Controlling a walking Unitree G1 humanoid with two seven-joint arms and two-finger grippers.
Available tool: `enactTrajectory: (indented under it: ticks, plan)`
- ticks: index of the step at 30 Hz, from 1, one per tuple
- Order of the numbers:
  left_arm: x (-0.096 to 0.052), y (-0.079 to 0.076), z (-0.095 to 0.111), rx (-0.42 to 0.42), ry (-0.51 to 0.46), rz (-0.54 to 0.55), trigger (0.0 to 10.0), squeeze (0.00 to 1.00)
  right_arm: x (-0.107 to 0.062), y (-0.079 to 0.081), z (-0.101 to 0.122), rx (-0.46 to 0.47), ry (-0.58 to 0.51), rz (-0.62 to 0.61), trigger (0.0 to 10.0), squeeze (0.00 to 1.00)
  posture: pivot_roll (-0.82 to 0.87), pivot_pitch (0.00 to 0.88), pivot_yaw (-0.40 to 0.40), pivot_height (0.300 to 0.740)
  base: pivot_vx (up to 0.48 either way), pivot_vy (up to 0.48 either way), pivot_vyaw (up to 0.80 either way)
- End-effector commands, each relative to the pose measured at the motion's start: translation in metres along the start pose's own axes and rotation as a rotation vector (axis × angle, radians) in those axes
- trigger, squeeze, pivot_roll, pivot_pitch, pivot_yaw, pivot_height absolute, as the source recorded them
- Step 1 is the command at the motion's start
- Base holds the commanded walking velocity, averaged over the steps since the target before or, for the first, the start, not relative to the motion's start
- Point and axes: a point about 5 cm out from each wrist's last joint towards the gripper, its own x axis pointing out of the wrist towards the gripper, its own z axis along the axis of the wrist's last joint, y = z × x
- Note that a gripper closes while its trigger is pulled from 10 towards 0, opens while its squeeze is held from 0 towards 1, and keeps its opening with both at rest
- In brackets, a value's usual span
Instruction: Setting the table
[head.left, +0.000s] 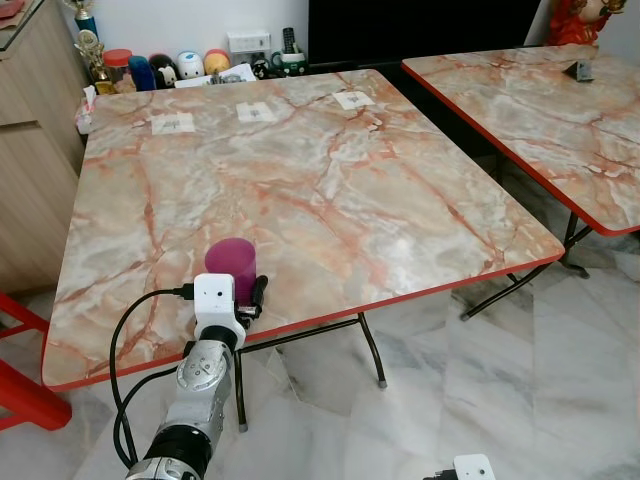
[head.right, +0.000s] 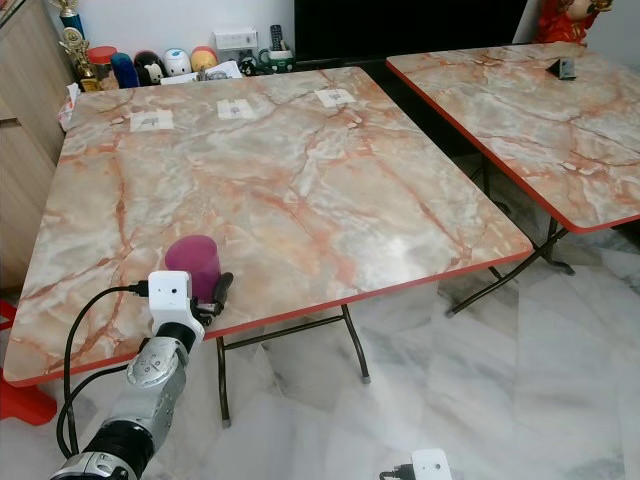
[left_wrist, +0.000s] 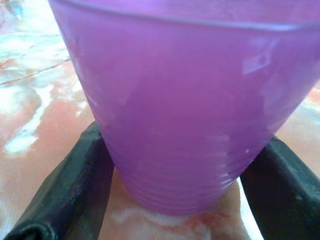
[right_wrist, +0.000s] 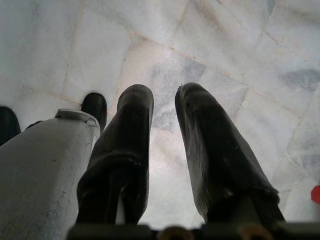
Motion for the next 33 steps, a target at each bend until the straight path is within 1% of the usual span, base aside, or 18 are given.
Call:
enactTrajectory:
  ticks: [1,5,7,9,10,13,14,16,17,19,23,24,25,26,27,28,29,33]
  plan:
    - [0.001,-0.003,0.000,-0.009,-0.006,-0.002,0.0,0.00,-0.001,-0.003,-0.007,-0.009,0.021,-0.006,10.0,0.00,0.02,0.096,-0.034,0.740,0.000,0.000,0.00]
    - [0.000,0.000,0.006,0.008,-0.044,-0.007,0.0,0.00,-0.002,-0.002,-0.009,-0.008,0.023,-0.006,10.0,0.00,0.02,0.089,-0.029,0.740,0.000,0.000,0.00]
    - [-0.003,0.008,0.010,0.037,-0.071,0.001,0.0,0.00,-0.002,-0.002,-0.009,-0.006,0.024,-0.006,10.0,0.00,0.02,0.084,-0.023,0.740,0.000,0.000,0.00]
    - [-0.007,0.019,0.012,0.057,-0.086,0.020,0.0,0.00,-0.002,-0.001,-0.010,-0.003,0.025,-0.008,10.0,0.00,0.02,0.080,-0.017,0.740,0.000,0.000,0.00]
    - [-0.012,0.030,0.013,0.085,-0.094,0.039,0.0,0.00,-0.002,-0.001,-0.011,-0.001,0.026,-0.008,10.0,0.00,0.02,0.078,-0.015,0.740,0.000,0.000,0.00]
    - [-0.020,0.046,0.013,0.124,-0.100,0.067,0.0,0.00,-0.003,0.000,-0.011,0.001,0.027,-0.008,10.0,0.00,0.02,0.076,-0.013,0.740,0.000,0.000,0.00]
    - [-0.020,0.046,0.013,0.124,-0.100,0.067,0.0,0.00,-0.003,0.000,-0.011,0.001,0.027,-0.008,10.0,0.00,0.02,0.076,-0.013,0.740,0.000,0.000,0.00]
    - [-0.027,0.058,0.014,0.147,-0.101,0.088,0.0,0.00,-0.003,0.000,-0.012,0.001,0.028,-0.007,10.0,0.00,0.03,0.070,-0.012,0.740,0.000,0.000,0.00]
    - [-0.033,0.066,0.015,0.168,-0.104,0.097,0.0,0.00,-0.003,0.000,-0.012,0.000,0.029,-0.007,10.0,0.00,0.04,0.064,-0.010,0.740,0.000,0.000,0.00]
    - [-0.040,0.071,0.018,0.184,-0.118,0.083,0.0,0.00,-0.003,0.000,-0.012,-0.002,0.030,-0.007,10.0,0.00,0.04,0.060,-0.010,0.740,0.000,0.000,0.00]
    - [-0.052,0.072,0.022,0.216,-0.128,0.030,0.0,0.00,-0.003,-0.001,-0.013,-0.003,0.030,-0.008,10.0,0.00,0.04,0.053,-0.006,0.740,0.000,0.000,0.00]
    - [-0.056,0.072,0.022,0.225,-0.131,0.011,1.4,0.00,-0.003,-0.001,-0.013,-0.001,0.028,-0.009,10.0,0.00,0.04,0.050,-0.005,0.740,0.000,0.000,0.00]
    - [-0.059,0.071,0.023,0.230,-0.133,-0.002,1.4,0.00,-0.003,-0.001,-0.013,0.000,0.027,-0.009,10.0,0.00,0.04,0.049,-0.005,0.740,0.000,0.000,0.00]
    - [-0.066,0.072,0.023,0.238,-0.129,-0.019,9.4,0.00,-0.003,-0.001,-0.013,0.000,0.027,-0.011,10.0,0.00,0.04,0.050,-0.005,0.740,0.000,0.000,0.00]
    - [-0.068,0.073,0.022,0.240,-0.125,-0.023,9.4,0.00,-0.003,-0.001,-0.013,-0.001,0.027,-0.011,10.0,0.00,0.04,0.050,-0.005,0.740,0.000,0.000,0.00]
    - [-0.070,0.073,0.022,0.245,-0.120,-0.023,10.0,0.00,-0.003,-0.001,-0.013,-0.001,0.027,-0.011,10.0,0.00,0.04,0.050,-0.005,0.740,0.000,0.000,0.00]
    - [-0.073,0.073,0.019,0.239,-0.106,-0.029,10.0,0.00,-0.003,-0.001,-0.013,0.000,0.027,-0.012,10.0,0.00,0.04,0.050,-0.005,0.740,0.000,0.000,0.00]
    - [-0.076,0.068,0.016,0.226,-0.085,-0.035,10.0,0.00,-0.003,-0.002,-0.012,0.003,0.018,-0.013,10.0,0.00,0.04,0.075,-0.011,0.740,0.000,0.000,0.00]
